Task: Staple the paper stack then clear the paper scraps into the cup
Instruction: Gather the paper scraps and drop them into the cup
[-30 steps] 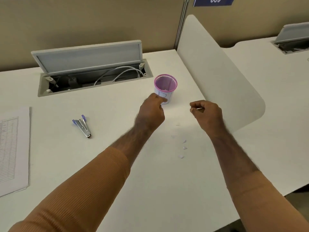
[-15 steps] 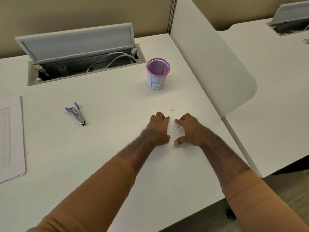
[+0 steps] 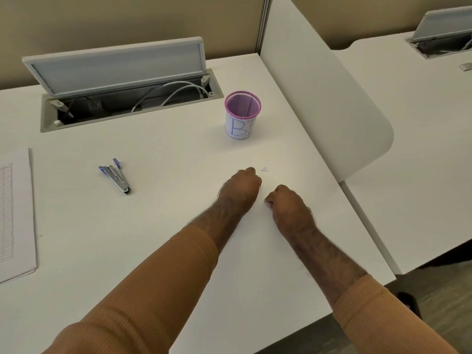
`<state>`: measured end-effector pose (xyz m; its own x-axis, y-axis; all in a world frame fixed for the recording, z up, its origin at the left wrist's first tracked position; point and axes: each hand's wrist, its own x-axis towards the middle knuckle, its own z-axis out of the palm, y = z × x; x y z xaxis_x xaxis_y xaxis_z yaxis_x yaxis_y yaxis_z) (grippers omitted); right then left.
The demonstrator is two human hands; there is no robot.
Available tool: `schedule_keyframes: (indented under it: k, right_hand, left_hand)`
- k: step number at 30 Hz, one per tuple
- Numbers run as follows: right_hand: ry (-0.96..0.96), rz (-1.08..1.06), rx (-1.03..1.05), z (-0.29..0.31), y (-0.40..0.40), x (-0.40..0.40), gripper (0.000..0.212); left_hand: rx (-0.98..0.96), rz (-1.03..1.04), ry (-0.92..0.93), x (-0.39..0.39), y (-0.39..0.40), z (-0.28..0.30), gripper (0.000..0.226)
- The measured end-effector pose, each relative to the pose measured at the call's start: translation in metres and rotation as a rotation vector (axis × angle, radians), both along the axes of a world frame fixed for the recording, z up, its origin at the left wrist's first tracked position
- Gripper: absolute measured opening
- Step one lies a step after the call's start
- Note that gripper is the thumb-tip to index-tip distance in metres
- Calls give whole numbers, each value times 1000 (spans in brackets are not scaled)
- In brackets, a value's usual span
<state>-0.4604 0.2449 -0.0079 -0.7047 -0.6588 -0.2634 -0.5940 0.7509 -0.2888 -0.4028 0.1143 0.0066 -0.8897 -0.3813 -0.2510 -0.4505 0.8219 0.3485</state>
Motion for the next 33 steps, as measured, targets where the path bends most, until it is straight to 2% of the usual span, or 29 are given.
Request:
schedule_keyframes:
  k: [5,10,13,19,27,30,33]
  right_hand:
    - [78,43,-19,-5,-2,5,20]
    - [20,-56,-79,-10,0,2,23]
    - [44,-24,-102,-11,5,1,23]
    - [-25,-56,-66,-12,4,0,26]
    - [-20,-40,-142,-8,6,0,27]
    - [-103,-207,-275,7,7,-8,19]
    - [-255,-447,-455,14,15,-23,12]
  left_hand:
    - [-16,-44,75,-8,-4,2,25]
    - [-38,-60,161,-30,-16,-4,21]
    - [-7,-51,217,-43,-17,-6,20]
    - [-58,-89,140,-52,-13,-12,27]
    - [-151,-152,132,-44,-9,-9,21]
    - [-82,-83,135,-34,-18,-11,23]
    - [48,114,189,-16,-41,-16,25]
